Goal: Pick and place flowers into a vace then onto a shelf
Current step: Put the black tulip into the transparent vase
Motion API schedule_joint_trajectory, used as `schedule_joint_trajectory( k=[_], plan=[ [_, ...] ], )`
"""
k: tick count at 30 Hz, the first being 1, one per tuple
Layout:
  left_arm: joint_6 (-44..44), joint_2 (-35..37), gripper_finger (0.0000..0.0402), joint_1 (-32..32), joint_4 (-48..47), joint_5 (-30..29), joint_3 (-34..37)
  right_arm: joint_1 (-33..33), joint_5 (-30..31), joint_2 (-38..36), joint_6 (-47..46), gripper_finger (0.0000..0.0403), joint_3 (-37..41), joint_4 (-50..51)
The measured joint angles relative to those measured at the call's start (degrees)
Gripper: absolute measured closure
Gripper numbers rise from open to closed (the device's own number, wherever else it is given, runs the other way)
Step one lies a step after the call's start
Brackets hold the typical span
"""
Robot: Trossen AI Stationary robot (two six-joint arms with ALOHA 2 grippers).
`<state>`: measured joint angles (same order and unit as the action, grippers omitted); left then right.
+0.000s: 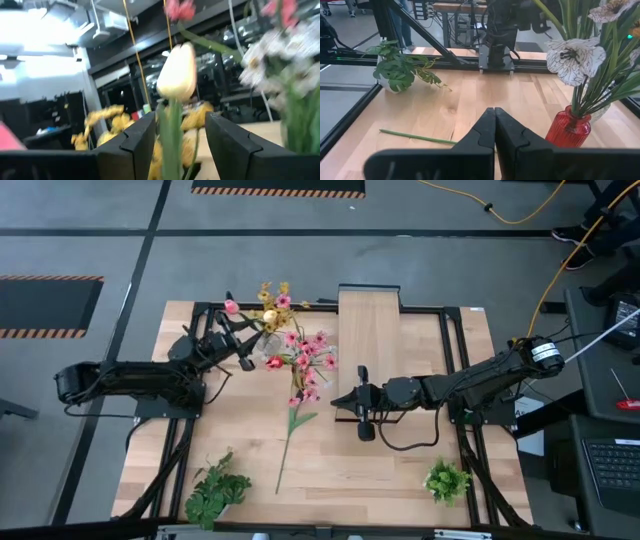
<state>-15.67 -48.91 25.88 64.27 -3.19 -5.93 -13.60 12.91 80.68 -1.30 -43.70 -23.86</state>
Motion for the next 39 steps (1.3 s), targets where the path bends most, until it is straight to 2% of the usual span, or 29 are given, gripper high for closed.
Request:
schedule_joint_trajectory(
  k=[7,13,18,21,24,27,30,39],
  plan=[
    [-1.1,6.9,0.0235,-5.2,-0.3,-0.2,0.0,-1.7,0.0,0.0,0.2,0.0398,0.0,0.0],
    [-3.1,11.3,0.0239,-11.2,-6.5,-1.1,0.0,-3.0,0.0,0.0,0.1,0.0398,0.0,0.0],
    [-5.9,12.5,0.024,-19.2,-13.5,-6.8,-1.3,-3.7,0.0,0.0,0.2,0.0398,0.0,0.0],
    [-7.4,12.6,0.024,-25.5,-18.6,-10.0,-5.1,-3.7,0.0,0.0,-0.1,0.0398,0.0,0.0],
    [-8.1,12.1,0.024,-32.8,-28.0,-13.9,-10.6,-3.7,0.0,0.0,-1.4,0.0398,0.0,-0.4],
    [-7.9,10.2,0.024,-40.6,-39.2,-22.4,-16.0,-4.7,0.1,0.0,-1.6,0.0398,-0.4,-0.8],
    [-6.4,6.3,0.024,-48.3,-45.1,-34.3,-20.3,-6.4,0.1,0.0,-1.5,0.0398,-0.6,-0.7],
    [-2.7,-13.1,0.024,-68.2,-46.5,-63.3,-32.4,-13.6,0.2,0.0,-2.9,0.0398,-0.6,0.7]
  ],
)
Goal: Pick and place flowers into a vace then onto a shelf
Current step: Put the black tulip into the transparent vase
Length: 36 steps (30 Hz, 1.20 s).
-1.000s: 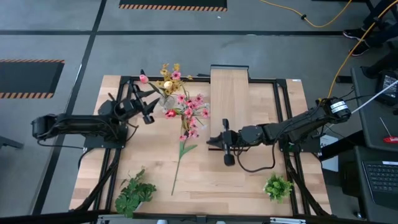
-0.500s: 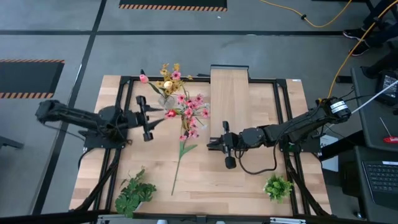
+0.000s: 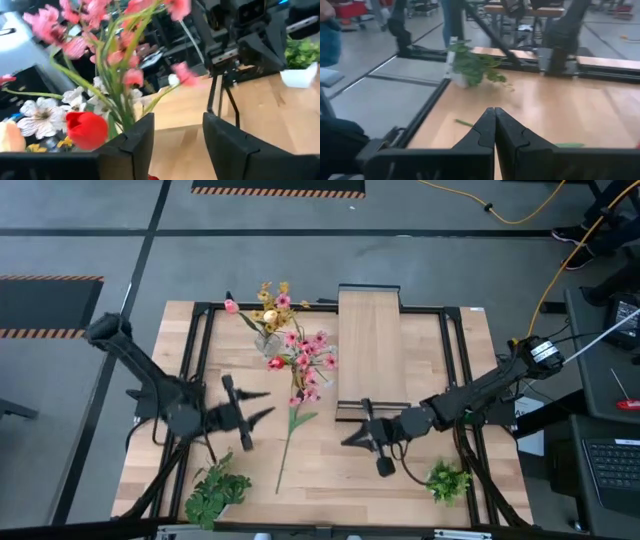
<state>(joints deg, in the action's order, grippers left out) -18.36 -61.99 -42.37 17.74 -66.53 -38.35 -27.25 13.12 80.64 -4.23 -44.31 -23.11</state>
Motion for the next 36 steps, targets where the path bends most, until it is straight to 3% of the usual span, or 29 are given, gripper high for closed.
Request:
schedule_joint_trajectory(
  k=[4,8,13,20,29,33,36],
  plan=[
    [5.0,-10.0,0.024,-4.4,0.0,-8.1,-7.3,-3.5,4.2,0.0,-0.8,0.0398,0.0,2.8],
    [13.1,-18.5,0.024,-5.2,-1.3,-8.7,-14.3,-6.4,6.8,0.0,-2.2,0.0398,0.0,4.9],
    [25.5,-25.8,0.024,-4.3,-11.4,-8.2,-22.3,-9.4,6.9,0.0,-3.2,0.0398,0.0,6.4],
    [47.8,-30.5,0.024,-1.6,-29.9,1.2,-29.9,-11.7,7.0,0.0,-3.0,0.0398,0.0,8.6],
    [78.7,-31.3,0.024,3.6,-54.2,16.3,-31.1,-11.8,7.0,0.0,-2.8,0.0398,0.0,11.0],
    [87.1,-31.6,0.024,6.8,-61.9,25.6,-31.1,-11.8,6.9,0.0,-2.8,0.0398,0.0,11.7],
    [89.9,-31.7,0.024,8.9,-64.3,28.7,-30.8,-11.8,6.9,0.0,-2.8,0.0398,0.0,11.7]
  ],
)
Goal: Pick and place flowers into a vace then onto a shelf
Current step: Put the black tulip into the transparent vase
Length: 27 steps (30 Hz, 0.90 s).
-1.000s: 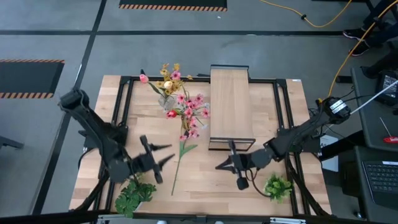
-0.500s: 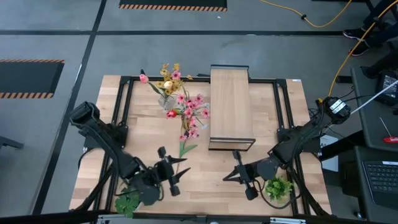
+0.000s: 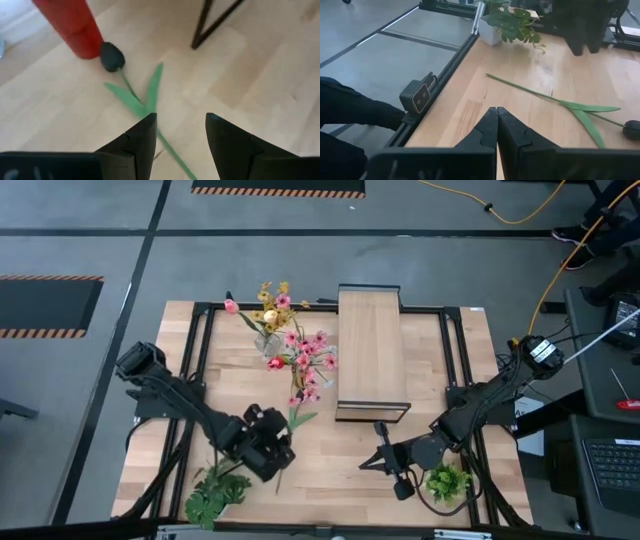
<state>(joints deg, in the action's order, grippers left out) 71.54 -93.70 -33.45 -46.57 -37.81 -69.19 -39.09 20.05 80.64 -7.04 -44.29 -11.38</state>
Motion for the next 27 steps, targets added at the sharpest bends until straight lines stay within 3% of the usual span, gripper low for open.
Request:
schedule_joint_trajectory(
  k=[9,17,27],
  plan=[
    [4.8,-1.1,0.024,3.6,-0.2,4.6,2.1,0.0,0.0,0.0,0.0,0.0398,0.0,0.1],
    [5.8,-8.6,0.024,4.1,0.9,6.1,2.8,0.2,0.0,0.0,0.0,0.0398,0.0,0.1],
    [3.7,-14.5,0.024,6.8,5.5,13.7,2.8,0.2,0.0,0.0,0.2,0.0398,0.0,0.1]
  ],
)
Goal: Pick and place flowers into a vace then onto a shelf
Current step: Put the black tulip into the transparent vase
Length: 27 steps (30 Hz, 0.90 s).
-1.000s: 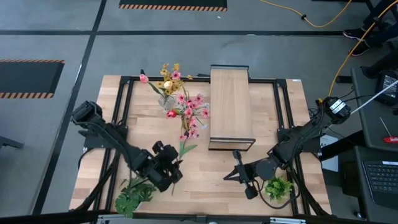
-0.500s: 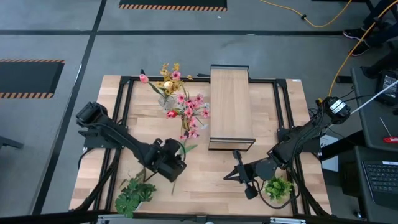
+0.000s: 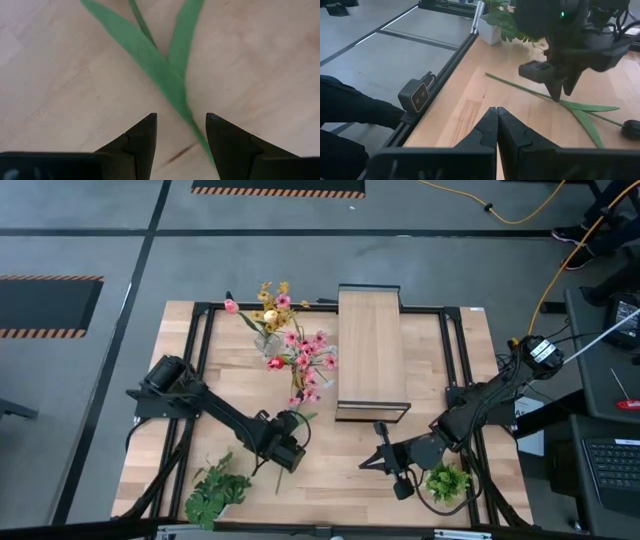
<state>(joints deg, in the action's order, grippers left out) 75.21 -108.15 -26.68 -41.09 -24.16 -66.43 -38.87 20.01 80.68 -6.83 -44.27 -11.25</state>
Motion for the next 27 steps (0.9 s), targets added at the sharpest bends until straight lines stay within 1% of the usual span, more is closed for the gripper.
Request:
schedule_joint_trajectory(
  k=[3,8,11,13,15,20,21,27],
  plan=[
    [-0.5,-0.9,0.024,0.8,1.4,0.6,0.0,0.0,0.0,0.0,0.0,0.0398,0.0,0.0],
    [-2.6,-2.7,0.024,1.9,2.7,3.7,-0.2,0.0,0.0,0.0,0.0,0.0398,0.0,0.0],
    [-2.5,-3.5,0.0251,2.2,2.2,4.7,-0.3,0.0,0.0,0.0,-0.1,0.0398,0.0,0.0],
    [-2.2,-3.6,0.0267,2.2,1.8,5.5,-0.4,0.0,0.0,0.0,-0.1,0.0398,0.0,0.0],
    [-1.6,-3.6,0.0292,2.2,1.8,6.4,-0.4,0.0,0.0,0.0,-0.2,0.0398,0.0,0.0],
    [-0.4,-3.4,0.0377,1.6,2.0,7.5,-0.3,0.0,0.0,0.0,-0.2,0.0398,0.0,0.0],
    [-0.1,-3.4,0.0388,1.4,2.0,7.3,-0.3,0.0,0.0,0.0,-0.2,0.0398,0.0,0.0],
    [0.6,-2.5,0.0396,-0.4,2.0,5.5,-0.1,0.0,0.0,0.0,-0.2,0.0398,0.0,0.0]
  ],
)
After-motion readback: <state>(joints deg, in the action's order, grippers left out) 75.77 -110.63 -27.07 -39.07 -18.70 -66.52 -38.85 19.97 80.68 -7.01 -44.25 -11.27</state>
